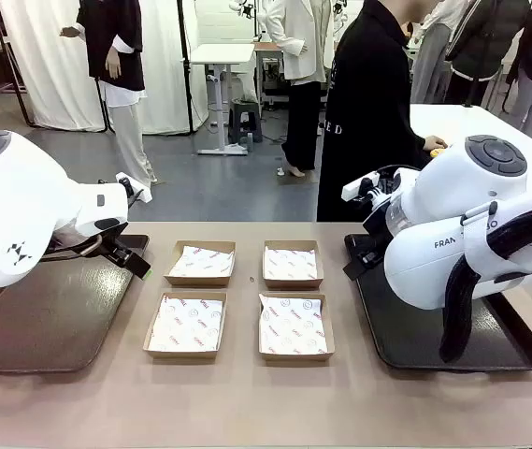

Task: Individually package the donuts and arrange them on the tray.
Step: Pick up one Paper togo box.

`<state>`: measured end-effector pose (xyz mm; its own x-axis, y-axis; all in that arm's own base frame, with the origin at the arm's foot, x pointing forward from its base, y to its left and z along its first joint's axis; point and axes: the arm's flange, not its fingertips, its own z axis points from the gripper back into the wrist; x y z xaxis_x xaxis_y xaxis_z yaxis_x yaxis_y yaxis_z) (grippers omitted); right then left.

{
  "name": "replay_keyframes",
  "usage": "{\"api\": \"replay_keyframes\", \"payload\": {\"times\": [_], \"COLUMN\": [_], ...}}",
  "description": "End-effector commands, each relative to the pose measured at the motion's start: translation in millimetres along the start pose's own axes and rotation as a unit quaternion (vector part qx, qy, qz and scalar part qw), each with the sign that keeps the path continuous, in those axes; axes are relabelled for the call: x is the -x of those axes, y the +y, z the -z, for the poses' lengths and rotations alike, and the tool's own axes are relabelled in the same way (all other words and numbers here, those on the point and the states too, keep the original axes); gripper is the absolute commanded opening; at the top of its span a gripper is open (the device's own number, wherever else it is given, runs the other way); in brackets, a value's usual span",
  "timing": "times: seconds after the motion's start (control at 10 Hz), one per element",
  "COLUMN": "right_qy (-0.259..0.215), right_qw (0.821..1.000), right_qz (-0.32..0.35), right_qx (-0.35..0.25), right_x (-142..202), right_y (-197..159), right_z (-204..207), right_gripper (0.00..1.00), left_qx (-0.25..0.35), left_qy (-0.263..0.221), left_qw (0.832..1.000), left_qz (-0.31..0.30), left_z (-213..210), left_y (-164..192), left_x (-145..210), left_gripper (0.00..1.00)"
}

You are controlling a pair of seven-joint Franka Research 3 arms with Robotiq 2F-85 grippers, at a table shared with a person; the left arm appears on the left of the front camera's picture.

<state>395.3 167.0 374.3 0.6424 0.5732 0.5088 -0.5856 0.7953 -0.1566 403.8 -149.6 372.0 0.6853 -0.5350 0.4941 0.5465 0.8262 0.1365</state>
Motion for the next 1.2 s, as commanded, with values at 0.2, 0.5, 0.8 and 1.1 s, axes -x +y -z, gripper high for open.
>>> {"api": "replay_keyframes", "payload": {"times": [0.2,0.5,0.8,1.1], "right_qy": [0.000,0.000,0.000,0.000], "right_qw": [1.000,1.000,1.000,1.000], "right_qz": [0.000,0.000,0.000,0.000], "right_qx": [0.000,0.000,0.000,0.000], "right_x": [0.0,0.0,0.0,0.0], "right_y": [0.0,0.0,0.0,0.0], "right_z": [0.0,0.0,0.0,0.0], "right_gripper": [1.00,1.00,1.00,1.00], "left_qx": [0.000,0.000,0.000,0.000], "left_qy": [0.000,0.000,0.000,0.000], "left_qw": [1.000,1.000,1.000,1.000], "left_qz": [0.000,0.000,0.000,0.000], "left_z": [0.0,0.0,0.0,0.0], "left_y": [-0.1,-0.1,-0.1,-0.1], "left_x": [0.0,0.0,0.0,0.0], "left_gripper": [1.00,1.00,1.00,1.00]}}
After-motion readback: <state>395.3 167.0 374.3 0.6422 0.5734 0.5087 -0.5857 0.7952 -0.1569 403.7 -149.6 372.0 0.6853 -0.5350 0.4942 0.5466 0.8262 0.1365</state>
